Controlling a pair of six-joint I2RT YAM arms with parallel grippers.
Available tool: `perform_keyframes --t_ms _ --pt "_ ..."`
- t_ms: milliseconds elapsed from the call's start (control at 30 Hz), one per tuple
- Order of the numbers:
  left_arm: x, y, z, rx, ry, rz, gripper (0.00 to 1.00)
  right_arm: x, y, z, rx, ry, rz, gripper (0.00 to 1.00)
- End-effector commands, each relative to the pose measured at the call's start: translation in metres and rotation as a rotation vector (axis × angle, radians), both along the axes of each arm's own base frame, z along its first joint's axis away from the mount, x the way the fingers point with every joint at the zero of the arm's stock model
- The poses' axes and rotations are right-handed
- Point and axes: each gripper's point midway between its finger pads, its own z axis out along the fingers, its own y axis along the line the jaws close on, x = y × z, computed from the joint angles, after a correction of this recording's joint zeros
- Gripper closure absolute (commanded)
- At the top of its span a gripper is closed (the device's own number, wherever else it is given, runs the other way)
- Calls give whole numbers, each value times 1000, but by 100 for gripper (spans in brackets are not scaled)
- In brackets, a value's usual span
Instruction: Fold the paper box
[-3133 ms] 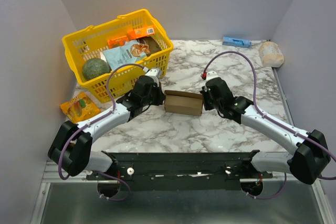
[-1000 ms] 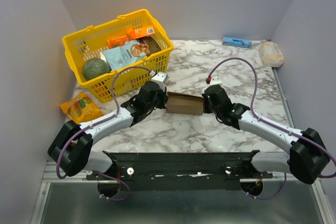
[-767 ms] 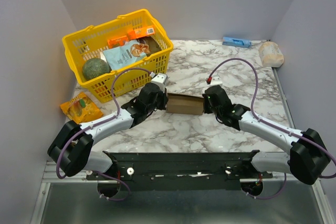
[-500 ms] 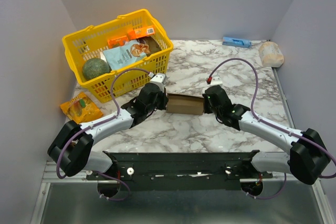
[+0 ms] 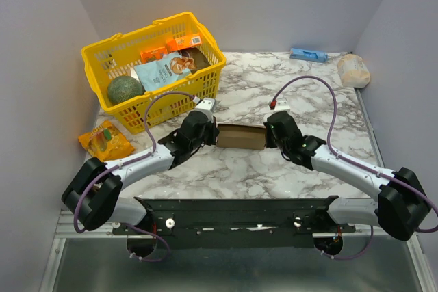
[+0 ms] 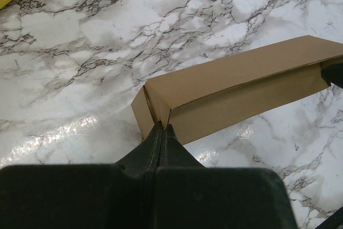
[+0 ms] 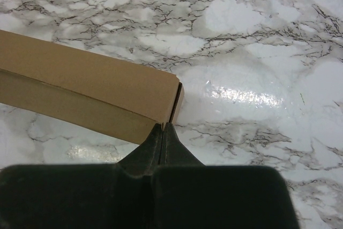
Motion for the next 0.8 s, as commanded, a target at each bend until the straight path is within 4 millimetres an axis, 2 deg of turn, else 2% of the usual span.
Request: perform_keyframes --t_ms 0,67,100,133,200,233,300,333,533,633,767 --pt "-51 34 -78 227 235 -39 100 -29 -6 -34 -59 132 39 99" --pt "-50 33 -75 220 230 -41 100 -28 -3 -28 -47 126 49 98" --pt "-48 32 -73 219 223 -42 100 -30 -3 -22 -39 125 55 90" --pt "-48 33 -73 224 225 -37 100 -32 -1 -18 -26 127 68 71" --pt "-45 32 -69 230 214 -38 100 -35 1 -2 4 108 84 56" --pt "-44 33 -69 238 216 -35 100 -36 2 4 17 102 94 44" --pt "-43 34 -67 246 212 -29 100 -39 1 16 34 88 97 36" --pt "-42 35 -66 253 208 -30 100 -40 1 28 59 61 100 31" --pt "-42 32 -62 243 201 -37 100 -36 8 76 206 -17 53 18" --pt "-42 31 -60 237 196 -45 100 -27 7 86 229 -34 -5 10" --pt "-40 30 -56 238 185 -54 100 -9 -3 80 207 -23 -82 8"
